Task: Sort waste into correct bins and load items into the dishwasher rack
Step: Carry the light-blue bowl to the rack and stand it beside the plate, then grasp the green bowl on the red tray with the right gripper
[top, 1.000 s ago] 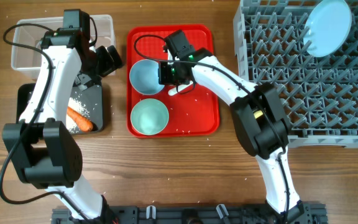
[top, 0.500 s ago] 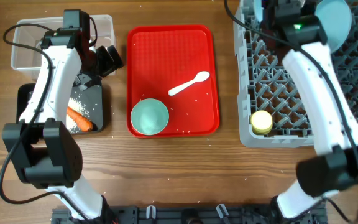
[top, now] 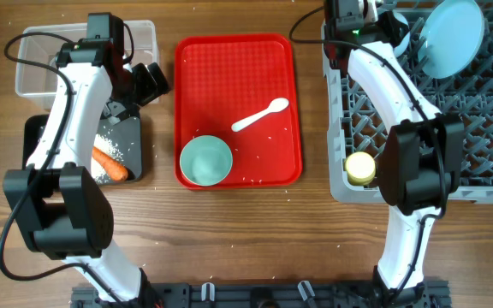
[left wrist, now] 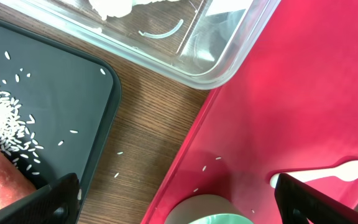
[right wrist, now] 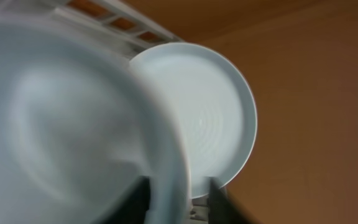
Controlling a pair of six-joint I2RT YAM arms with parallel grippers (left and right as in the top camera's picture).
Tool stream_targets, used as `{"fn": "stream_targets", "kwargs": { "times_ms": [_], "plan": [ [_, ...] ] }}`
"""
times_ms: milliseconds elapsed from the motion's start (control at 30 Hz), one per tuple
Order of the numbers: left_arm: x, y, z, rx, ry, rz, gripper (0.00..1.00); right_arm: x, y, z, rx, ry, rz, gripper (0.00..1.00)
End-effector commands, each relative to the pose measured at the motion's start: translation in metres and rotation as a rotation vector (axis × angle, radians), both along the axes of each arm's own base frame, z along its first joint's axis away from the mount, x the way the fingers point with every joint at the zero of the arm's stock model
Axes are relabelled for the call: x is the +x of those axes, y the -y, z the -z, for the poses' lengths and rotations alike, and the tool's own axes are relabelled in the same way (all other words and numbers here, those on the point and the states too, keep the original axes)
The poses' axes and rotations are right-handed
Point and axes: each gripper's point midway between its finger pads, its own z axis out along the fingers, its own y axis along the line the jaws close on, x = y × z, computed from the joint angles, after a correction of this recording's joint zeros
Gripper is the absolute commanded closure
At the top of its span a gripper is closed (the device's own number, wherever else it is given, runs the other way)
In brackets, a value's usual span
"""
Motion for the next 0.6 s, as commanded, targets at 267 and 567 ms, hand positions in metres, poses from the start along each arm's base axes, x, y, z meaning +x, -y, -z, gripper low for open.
{"fn": "stream_targets", "kwargs": {
  "times_ms": [267,567],
  "plan": [
    [-0.001,-0.002,0.004,0.006,-0.013,-0.015,0.00,-0.014,-0.088,-0.051,0.311,0.117,-0.245,0.00],
    [-0.001,-0.002,0.004,0.006,-0.013,-0.015,0.00,-0.149,-0.304,0.037,1.365,-0.563,-0.662,0.08]
  ]
}}
